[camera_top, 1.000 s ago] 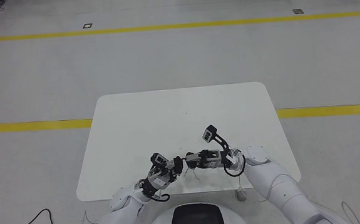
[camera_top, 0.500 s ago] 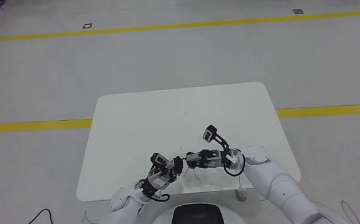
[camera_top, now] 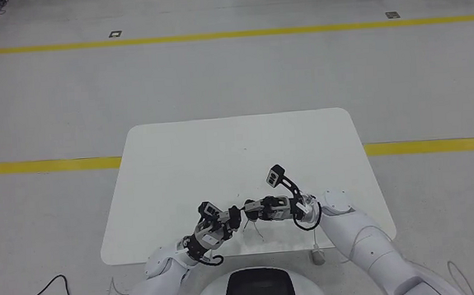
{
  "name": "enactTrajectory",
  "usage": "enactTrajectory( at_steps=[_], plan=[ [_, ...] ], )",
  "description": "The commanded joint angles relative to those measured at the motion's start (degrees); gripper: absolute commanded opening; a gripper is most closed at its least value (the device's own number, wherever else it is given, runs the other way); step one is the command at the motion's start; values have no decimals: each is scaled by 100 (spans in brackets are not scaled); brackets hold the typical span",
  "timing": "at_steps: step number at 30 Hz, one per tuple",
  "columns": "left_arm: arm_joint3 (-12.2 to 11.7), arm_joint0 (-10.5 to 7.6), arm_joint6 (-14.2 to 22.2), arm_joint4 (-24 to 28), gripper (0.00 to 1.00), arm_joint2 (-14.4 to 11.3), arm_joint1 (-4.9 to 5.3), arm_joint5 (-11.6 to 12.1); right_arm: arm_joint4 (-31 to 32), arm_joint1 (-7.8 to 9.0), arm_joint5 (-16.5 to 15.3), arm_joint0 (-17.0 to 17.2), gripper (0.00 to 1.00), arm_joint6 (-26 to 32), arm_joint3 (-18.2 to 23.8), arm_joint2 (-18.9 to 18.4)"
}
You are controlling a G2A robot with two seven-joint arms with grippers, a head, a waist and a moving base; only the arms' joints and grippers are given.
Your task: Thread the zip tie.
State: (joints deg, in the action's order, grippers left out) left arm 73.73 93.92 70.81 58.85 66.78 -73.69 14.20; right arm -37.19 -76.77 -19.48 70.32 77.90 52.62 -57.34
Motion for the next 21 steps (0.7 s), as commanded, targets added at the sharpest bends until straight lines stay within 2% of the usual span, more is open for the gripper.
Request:
enactTrajectory(
  at_steps=[1, 21],
  plan=[
    [0, 0, 0, 0, 0, 0, 0, 0, -6, -5, 0, -16, 0, -2, -34, 15],
    [0, 0, 0, 0, 0, 0, 0, 0, -34, -47, 0, -106, 0, -27, -280, 114]
  ],
)
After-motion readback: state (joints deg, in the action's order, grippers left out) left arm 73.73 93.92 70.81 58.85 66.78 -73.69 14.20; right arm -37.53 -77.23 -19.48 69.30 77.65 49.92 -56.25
